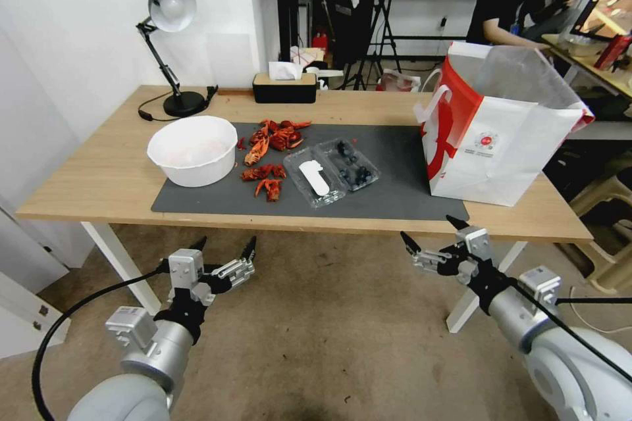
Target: Close the takeout container lid, then place the container into the takeout bag.
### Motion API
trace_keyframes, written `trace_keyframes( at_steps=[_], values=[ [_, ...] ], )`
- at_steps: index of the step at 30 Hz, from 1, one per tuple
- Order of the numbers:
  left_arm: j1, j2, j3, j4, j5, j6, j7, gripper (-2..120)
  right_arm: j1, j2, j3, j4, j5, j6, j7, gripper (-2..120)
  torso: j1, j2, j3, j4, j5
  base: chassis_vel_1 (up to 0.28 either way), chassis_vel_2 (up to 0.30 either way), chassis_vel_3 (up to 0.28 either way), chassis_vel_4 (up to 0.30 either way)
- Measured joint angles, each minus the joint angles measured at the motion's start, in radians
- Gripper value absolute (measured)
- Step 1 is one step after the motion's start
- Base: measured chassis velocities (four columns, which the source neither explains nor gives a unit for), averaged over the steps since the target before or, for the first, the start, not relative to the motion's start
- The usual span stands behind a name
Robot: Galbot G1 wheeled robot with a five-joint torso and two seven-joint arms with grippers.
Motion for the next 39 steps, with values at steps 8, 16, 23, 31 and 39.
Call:
trace_keyframes(
  at_steps=[8, 16, 23, 31, 39],
  values=[
    [-0.004, -0.007, 0.002, 0.013, 0.001, -0.005, 0.007, 100, 0.176, -0.092, -0.059, -0.124, 0.124, -0.022, 0.019, 100, 0.000, 0.000, 0.000, 0.0001, -0.0001, 0.000, 0.000, 0.000, 0.000],
    [-0.002, -0.014, -0.005, 0.019, 0.009, -0.015, 0.009, 100, 0.379, -0.134, -0.164, -0.226, 0.189, -0.063, 0.056, 100, 0.000, 0.000, 0.000, 0.0003, 0.0001, 0.000, 0.000, 0.000, 0.000],
    [-0.005, -0.021, -0.007, 0.028, 0.015, -0.020, 0.009, 100, 0.537, -0.159, -0.303, -0.275, 0.245, -0.181, 0.176, 100, 0.000, 0.000, 0.000, 0.0002, -0.0002, 0.000, 0.000, 0.000, 0.000],
    [-0.001, -0.031, -0.003, 0.038, 0.027, -0.028, 0.008, 100, 0.776, -0.160, -0.478, -0.366, 0.435, -0.307, 0.366, 100, 0.000, 0.000, 0.000, 0.0004, -0.0002, 0.000, 0.000, 0.000, 0.000],
    [0.003, -0.030, -0.008, 0.042, 0.029, -0.029, 0.008, 100, 0.971, -0.210, -0.688, -0.470, 0.518, -0.310, 0.477, 100, 0.000, 0.000, 0.000, 0.0002, -0.0001, 0.000, 0.000, 0.000, 0.000]
  ],
)
